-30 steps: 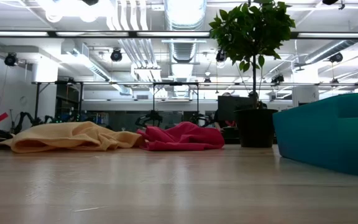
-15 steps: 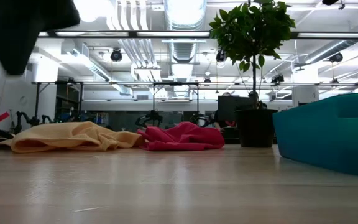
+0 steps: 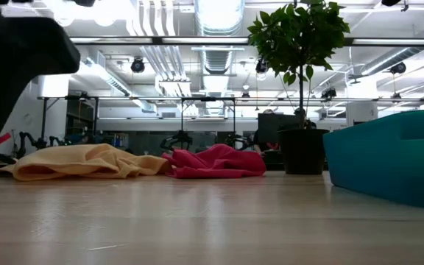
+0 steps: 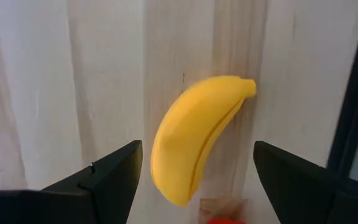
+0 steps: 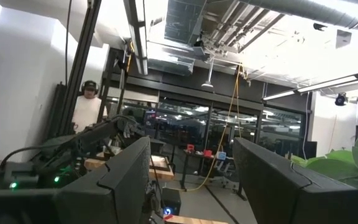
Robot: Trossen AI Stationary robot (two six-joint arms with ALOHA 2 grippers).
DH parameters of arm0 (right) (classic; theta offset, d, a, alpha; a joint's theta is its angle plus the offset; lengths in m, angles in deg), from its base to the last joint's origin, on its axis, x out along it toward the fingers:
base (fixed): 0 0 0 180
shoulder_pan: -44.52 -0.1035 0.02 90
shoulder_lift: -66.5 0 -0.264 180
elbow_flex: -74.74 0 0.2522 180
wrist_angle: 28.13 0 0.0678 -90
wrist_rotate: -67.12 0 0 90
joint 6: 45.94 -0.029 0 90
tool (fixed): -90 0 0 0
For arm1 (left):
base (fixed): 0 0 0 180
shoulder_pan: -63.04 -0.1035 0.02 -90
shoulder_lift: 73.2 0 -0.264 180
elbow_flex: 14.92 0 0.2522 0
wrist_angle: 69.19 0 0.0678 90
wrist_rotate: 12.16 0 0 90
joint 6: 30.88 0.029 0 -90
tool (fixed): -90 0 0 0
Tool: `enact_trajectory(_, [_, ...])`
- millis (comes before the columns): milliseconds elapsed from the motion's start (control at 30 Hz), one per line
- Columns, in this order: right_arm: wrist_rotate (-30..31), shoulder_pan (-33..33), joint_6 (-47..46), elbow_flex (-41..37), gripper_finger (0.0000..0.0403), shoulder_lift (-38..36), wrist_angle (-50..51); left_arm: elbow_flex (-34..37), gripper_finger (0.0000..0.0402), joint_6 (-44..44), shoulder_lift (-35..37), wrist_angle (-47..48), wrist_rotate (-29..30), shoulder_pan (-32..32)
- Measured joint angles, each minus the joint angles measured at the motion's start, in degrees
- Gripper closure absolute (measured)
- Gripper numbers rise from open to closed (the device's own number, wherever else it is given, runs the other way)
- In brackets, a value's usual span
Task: Pick and placing Produce into tupperware
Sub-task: Put the banana into the blue bin
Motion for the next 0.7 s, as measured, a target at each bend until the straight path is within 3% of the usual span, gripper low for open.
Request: enact_trajectory(700, [0.01,0.00,1.43,0.00,0.0179,-0.09,-0.24,2.25,0.0115,1.93,-4.56,-0.26,0.25,-0.11])
